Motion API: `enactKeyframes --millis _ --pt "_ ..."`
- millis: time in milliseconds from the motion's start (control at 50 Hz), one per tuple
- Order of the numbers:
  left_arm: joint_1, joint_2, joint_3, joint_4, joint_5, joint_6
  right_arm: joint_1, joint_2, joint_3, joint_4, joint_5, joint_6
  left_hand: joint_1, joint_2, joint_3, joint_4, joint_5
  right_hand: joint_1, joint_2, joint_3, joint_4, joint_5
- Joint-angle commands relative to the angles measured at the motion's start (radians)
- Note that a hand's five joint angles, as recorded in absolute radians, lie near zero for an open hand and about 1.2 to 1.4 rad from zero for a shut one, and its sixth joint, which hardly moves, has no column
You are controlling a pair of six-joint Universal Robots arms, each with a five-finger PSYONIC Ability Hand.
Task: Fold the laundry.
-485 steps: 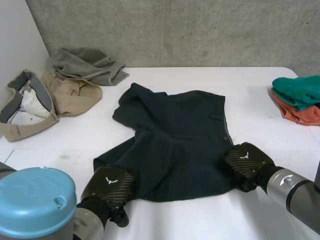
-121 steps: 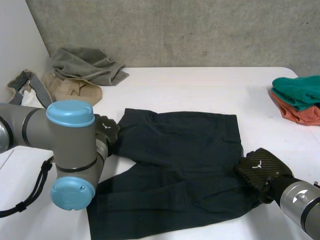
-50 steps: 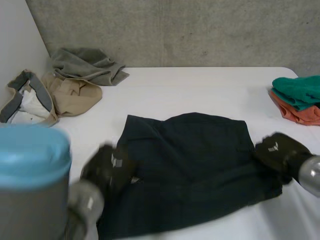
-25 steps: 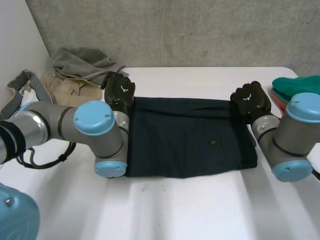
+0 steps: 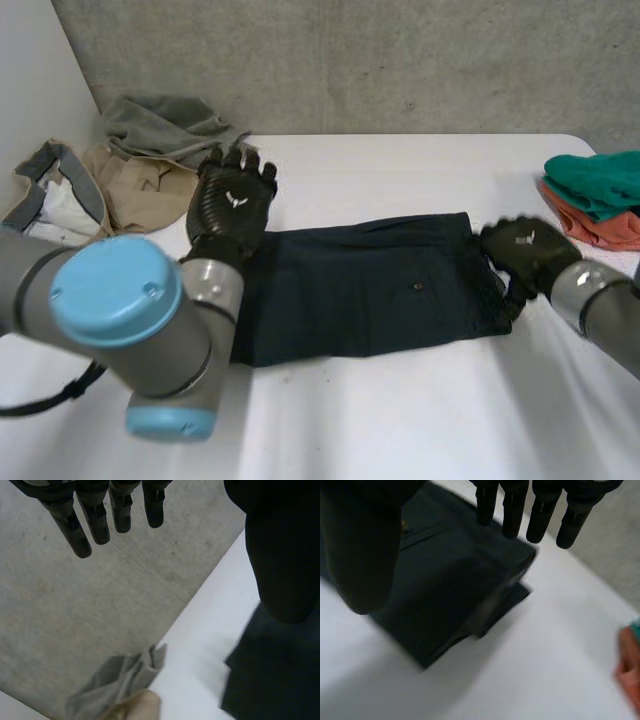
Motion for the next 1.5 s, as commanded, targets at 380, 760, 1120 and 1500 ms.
enactKeyframes --millis 380,760,1120,1500 --pt "-0.023 0.060 -0.108 -0.025 0.015 -0.131 -0.116 0.118 0.115 -0.265 -0.048 -0.003 -0.015 -0.030 -0.036 -0.029 -0.049 1.097 1.083 1.084 1.087 1.077" --pt "-0.023 0.155 -0.147 -0.077 0.015 -0.142 -0.139 -0.089 0.093 -0.259 -0.073 -0.131 -0.015 -0.030 -0.036 -0.029 -0.049 1.097 1.083 1.084 1.087 1.077" --pt "0.034 0.280 -0.219 -0.078 0.014 -0.140 0.444 0.106 0.007 -0.322 -0.278 -0.235 -0.015 -0.030 -0.036 -0.029 -0.049 0.235 0.221 0.221 0.224 0.215" --pt "-0.077 0.038 0.144 -0.104 0.113 -0.157 0.108 -0.201 -0.046 -0.256 -0.255 0.573 -0.009 -0.023 -0.029 -0.022 -0.042 -0.124 -0.139 -0.138 -0.135 -0.145"
